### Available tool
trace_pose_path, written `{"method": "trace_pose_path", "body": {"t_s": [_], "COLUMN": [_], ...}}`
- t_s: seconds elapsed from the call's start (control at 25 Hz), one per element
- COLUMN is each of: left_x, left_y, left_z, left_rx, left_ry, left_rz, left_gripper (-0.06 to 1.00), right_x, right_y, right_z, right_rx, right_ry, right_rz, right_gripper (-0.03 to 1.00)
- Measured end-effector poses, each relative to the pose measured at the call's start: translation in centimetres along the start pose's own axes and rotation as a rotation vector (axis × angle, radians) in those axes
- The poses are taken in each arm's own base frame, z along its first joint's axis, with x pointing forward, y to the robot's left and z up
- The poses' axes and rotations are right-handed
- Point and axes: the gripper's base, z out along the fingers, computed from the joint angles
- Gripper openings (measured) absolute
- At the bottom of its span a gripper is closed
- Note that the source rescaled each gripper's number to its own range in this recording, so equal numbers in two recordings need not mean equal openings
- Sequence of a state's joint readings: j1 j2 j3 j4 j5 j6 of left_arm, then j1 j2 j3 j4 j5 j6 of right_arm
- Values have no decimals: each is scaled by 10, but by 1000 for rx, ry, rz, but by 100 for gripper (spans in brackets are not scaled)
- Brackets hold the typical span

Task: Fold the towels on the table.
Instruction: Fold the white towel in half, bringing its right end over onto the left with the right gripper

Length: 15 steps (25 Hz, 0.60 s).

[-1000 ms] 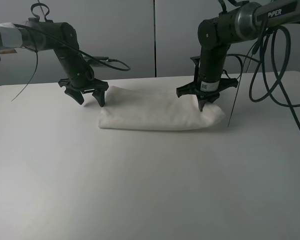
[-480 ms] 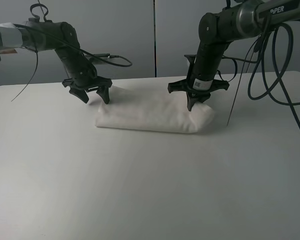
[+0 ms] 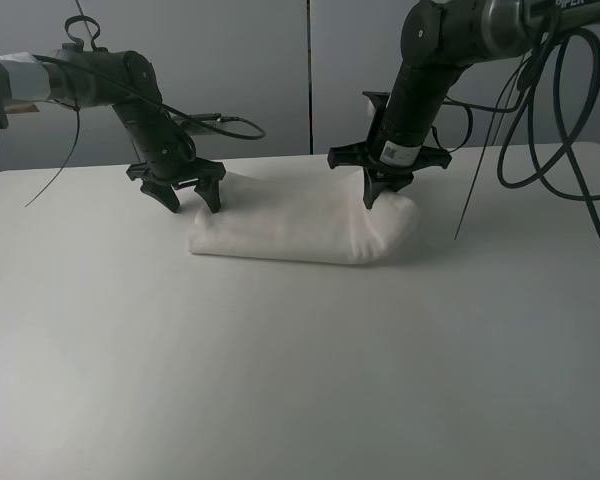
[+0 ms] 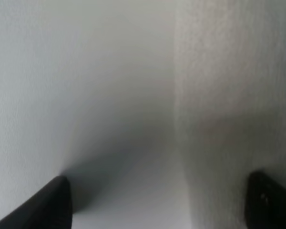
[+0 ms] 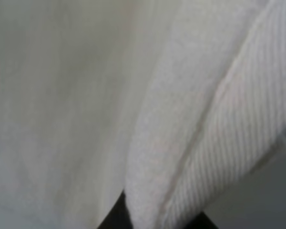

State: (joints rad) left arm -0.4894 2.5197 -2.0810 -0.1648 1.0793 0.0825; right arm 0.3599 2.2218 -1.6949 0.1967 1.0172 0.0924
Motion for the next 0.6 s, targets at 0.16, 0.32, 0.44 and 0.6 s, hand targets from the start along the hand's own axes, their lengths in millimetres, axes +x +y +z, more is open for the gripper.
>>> {"method": "trace_pose_path", "body": {"t_s": [0.16,0.32,0.44,0.6], "left_x": [0,0,0,0], "left_y": [0,0,0,0], "left_z": [0,0,0,0], "left_rx": [0,0,0,0], "left_ry": [0,0,0,0], "left_rz": [0,0,0,0], "left_gripper": [94,94,94,94], "right_x": [-4,-4,-4,-7], "right_y": [11,18,23,30], "right_z": [-7,-8,-9,-12], "right_rx": [-100,-178,-233,-320], "right_ry": [-16,-15,-18,-44], "right_rz": [-9,-10,-10,4], "right_gripper": [10,10,10,10]}}
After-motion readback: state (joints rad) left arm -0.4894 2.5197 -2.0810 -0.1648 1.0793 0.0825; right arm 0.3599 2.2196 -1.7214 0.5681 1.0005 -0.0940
